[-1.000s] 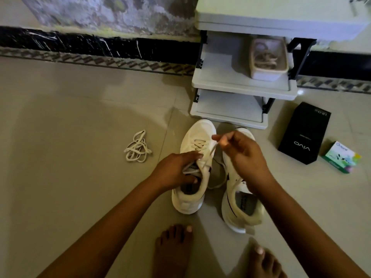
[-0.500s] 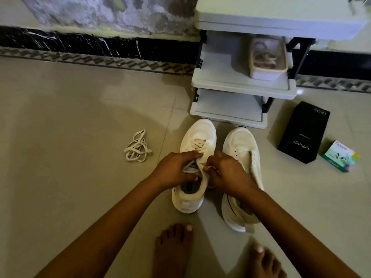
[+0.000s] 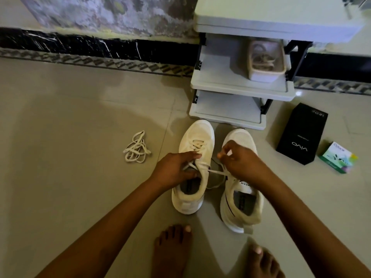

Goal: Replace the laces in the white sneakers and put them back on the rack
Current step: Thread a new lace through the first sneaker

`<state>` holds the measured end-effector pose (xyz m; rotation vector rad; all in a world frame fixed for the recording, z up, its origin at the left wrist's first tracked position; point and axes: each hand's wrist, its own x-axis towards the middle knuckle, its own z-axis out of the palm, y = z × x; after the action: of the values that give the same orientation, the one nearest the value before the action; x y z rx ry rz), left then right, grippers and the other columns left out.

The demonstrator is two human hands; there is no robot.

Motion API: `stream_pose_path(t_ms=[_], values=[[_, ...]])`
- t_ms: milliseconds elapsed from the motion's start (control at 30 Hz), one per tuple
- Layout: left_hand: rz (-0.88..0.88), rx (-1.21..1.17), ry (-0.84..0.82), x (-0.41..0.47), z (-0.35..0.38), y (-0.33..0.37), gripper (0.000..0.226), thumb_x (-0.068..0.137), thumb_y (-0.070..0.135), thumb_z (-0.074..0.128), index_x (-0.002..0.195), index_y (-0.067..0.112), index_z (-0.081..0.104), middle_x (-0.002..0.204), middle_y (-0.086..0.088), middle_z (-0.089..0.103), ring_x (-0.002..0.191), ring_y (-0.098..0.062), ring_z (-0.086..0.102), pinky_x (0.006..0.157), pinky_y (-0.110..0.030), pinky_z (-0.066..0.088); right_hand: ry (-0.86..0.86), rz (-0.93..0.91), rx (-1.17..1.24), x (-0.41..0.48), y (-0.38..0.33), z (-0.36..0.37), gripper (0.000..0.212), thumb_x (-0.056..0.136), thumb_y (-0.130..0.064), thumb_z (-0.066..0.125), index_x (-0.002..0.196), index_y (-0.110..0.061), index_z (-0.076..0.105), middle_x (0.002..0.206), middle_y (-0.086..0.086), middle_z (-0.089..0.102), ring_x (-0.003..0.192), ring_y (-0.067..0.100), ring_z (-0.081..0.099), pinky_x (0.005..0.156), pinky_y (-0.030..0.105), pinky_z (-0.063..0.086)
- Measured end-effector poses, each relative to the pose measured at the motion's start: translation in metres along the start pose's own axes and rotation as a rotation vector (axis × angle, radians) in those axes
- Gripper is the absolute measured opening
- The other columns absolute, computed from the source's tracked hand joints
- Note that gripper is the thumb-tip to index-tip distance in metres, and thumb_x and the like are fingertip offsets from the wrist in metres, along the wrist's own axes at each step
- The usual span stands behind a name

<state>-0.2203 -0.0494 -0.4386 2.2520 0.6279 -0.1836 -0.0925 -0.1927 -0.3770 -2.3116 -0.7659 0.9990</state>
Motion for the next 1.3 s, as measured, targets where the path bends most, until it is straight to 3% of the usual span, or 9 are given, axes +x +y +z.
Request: stream_pose_path(t_ms=[133, 333, 467, 567, 667, 733, 933, 1167, 1300], values=[[0.004, -0.003, 0.011, 0.002, -0.004, 0.003, 0.048, 0.080, 0.033, 0.072, 0.126, 0.031, 0.058, 0.131, 0.000, 0.059, 0.118, -0.020, 0.054, 0.098, -0.032, 0.045, -0.079, -0.132, -0.319, -0.001, 0.008, 0.025, 0.026, 0.095, -0.035, 0.051, 0.107, -0.016, 0.064, 0.100, 0.005, 0.066, 0.089, 0.020, 0.061, 0.076, 0.029, 0.048], [-0.084, 0.058, 0.094, -0.001, 0.000, 0.007, 0.041, 0.082, 0.037, 0.067, 0.122, 0.034, 0.061, 0.127, -0.001, 0.062, 0.114, -0.022, 0.058, 0.093, -0.036, 0.049, -0.184, -0.322, -0.008, -0.003, 0.003, 0.016, 0.017, 0.092, -0.024, 0.058, 0.081, -0.017, 0.068, 0.080, 0.001, 0.067, 0.077, 0.017, 0.063, 0.077, 0.034, 0.052], [-0.114, 0.123, 0.095, -0.003, 0.002, 0.008, 0.049, 0.080, 0.050, 0.060, 0.126, 0.033, 0.058, 0.126, -0.002, 0.062, 0.114, -0.023, 0.058, 0.092, -0.035, 0.049, -0.311, -0.300, -0.413, 0.001, 0.002, 0.024, 0.028, 0.090, -0.034, 0.060, 0.065, -0.021, 0.058, 0.079, 0.004, 0.061, 0.074, 0.018, 0.057, 0.071, 0.029, 0.046], [-0.105, 0.053, 0.041, -0.005, -0.007, 0.006, 0.057, 0.072, 0.049, 0.063, 0.126, 0.030, 0.059, 0.127, -0.002, 0.061, 0.114, -0.022, 0.058, 0.093, -0.032, 0.047, -0.399, -0.216, -0.487, 0.003, 0.004, 0.025, 0.033, 0.088, -0.046, 0.058, 0.076, -0.016, 0.065, 0.074, 0.000, 0.060, 0.067, 0.012, 0.056, 0.070, 0.026, 0.047], [-0.141, 0.058, 0.006, -0.007, -0.016, 0.001, 0.056, 0.075, 0.035, 0.076, 0.126, 0.024, 0.058, 0.121, -0.002, 0.063, 0.102, -0.018, 0.062, 0.077, -0.021, 0.043, -0.148, -0.162, -0.291, 0.004, 0.003, 0.026, 0.034, 0.092, -0.044, 0.052, 0.082, -0.015, 0.065, 0.074, -0.001, 0.062, 0.064, 0.009, 0.056, 0.064, 0.022, 0.046], [-0.180, 0.097, 0.021, -0.010, -0.017, -0.001, 0.050, 0.076, 0.036, 0.075, 0.119, 0.021, 0.056, 0.104, -0.003, 0.066, 0.089, -0.017, 0.061, 0.065, -0.022, 0.040, 0.011, -0.200, -0.291, 0.011, 0.003, 0.029, 0.030, 0.094, -0.037, 0.052, 0.102, -0.011, 0.065, 0.095, 0.006, 0.066, 0.080, 0.017, 0.061, 0.072, 0.027, 0.049], [-0.201, 0.063, 0.105, -0.011, -0.012, -0.002, 0.047, 0.076, 0.030, 0.075, 0.105, 0.016, 0.040, 0.071, 0.005, 0.050, 0.072, -0.017, 0.054, 0.053, -0.019, 0.034, 0.001, -0.249, -0.418, 0.027, 0.007, 0.045, 0.023, 0.094, -0.023, 0.051, 0.112, -0.008, 0.054, 0.115, 0.012, 0.054, 0.099, 0.027, 0.054, 0.083, 0.037, 0.048], [-0.155, 0.032, 0.139, -0.012, -0.016, 0.004, 0.034, 0.077, 0.030, 0.075, 0.099, 0.018, 0.052, 0.086, 0.004, 0.056, 0.077, -0.014, 0.054, 0.062, -0.025, 0.041, -0.061, -0.021, 0.576, 0.016, -0.012, 0.015, 0.005, 0.095, -0.015, 0.051, 0.093, -0.015, 0.055, 0.077, 0.002, 0.062, 0.070, 0.015, 0.057, 0.067, 0.028, 0.051], [-0.137, -0.220, 0.098, -0.018, -0.028, 0.022, 0.006, 0.083, 0.020, 0.068, 0.085, 0.015, 0.066, 0.084, 0.001, 0.066, 0.083, -0.014, 0.060, 0.074, -0.028, 0.049, -0.226, -0.086, 1.153, 0.009, -0.031, -0.016, 0.022, 0.093, -0.012, 0.045, 0.110, -0.009, 0.059, 0.088, 0.004, 0.063, 0.074, 0.013, 0.060, 0.072, 0.027, 0.057]])
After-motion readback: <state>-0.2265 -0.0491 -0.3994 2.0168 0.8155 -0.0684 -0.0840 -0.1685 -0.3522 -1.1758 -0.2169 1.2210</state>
